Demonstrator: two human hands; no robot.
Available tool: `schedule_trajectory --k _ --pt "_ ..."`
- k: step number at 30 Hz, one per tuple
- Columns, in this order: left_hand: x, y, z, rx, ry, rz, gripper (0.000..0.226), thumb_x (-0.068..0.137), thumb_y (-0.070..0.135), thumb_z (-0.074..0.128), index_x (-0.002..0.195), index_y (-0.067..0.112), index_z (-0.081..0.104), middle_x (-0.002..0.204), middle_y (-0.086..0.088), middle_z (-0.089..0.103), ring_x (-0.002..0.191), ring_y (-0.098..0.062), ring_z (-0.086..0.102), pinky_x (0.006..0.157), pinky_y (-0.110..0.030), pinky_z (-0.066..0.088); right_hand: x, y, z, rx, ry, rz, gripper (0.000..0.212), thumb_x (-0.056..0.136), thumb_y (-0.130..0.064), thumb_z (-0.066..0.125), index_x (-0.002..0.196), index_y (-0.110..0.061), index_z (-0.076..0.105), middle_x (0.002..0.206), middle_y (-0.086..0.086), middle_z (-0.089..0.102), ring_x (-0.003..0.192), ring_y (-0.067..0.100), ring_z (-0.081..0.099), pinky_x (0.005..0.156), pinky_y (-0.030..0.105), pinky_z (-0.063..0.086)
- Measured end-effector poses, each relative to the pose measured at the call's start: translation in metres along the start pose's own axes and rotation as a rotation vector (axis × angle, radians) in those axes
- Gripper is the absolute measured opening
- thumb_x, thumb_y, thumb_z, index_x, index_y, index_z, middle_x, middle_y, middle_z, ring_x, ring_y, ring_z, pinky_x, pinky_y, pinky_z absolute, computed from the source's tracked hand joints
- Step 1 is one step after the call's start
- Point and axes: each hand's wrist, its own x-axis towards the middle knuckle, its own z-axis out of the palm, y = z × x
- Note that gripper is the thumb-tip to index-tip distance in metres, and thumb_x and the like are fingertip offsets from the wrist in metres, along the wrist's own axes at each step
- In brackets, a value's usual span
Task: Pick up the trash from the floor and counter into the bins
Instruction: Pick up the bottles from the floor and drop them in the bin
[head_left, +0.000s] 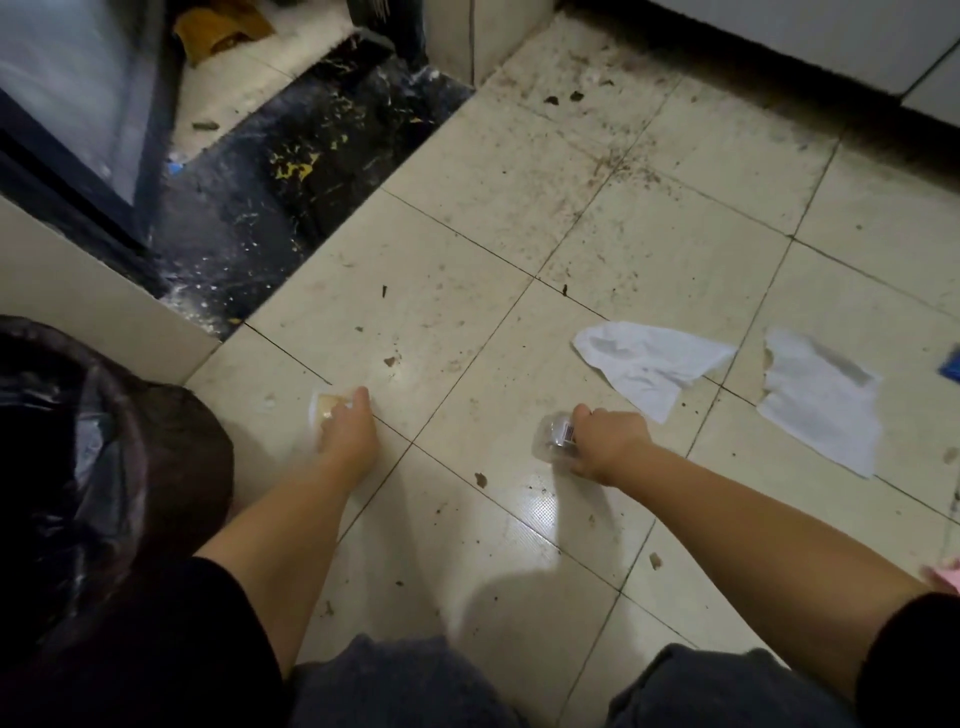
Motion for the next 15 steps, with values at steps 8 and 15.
schedule_trajectory --k 8,15 --pt "-0.038 0.044 -0.038 -0.415 0.088 -0.008 0.026 0.093 0.001 0.040 0.104 -0.002 0.064 0.095 -0.015 0.056 0.082 -0.023 0.049 0.074 -0.021 0.041 0.005 -0.015 -0.076 -0.013 0.155 -0.150 0.052 0.089 -0.045 0.053 0.124 -0.009 0.040 0.113 0.008 0.061 0.097 0.027 0.064 0.062 0.031 0.036" --pt "-0.112 0.053 -0.163 -0.585 0.475 0.173 0.022 0.097 0.011 0.046 0.083 0.000 0.059 0.098 -0.006 0.044 0.077 -0.023 0.051 0.072 -0.034 0.048 -0.013 -0.068 -0.189 0.130 0.236 -0.217 0.059 0.084 -0.052 0.056 0.122 -0.010 0.041 0.097 0.005 0.060 0.086 0.025 0.061 0.066 0.031 0.042"
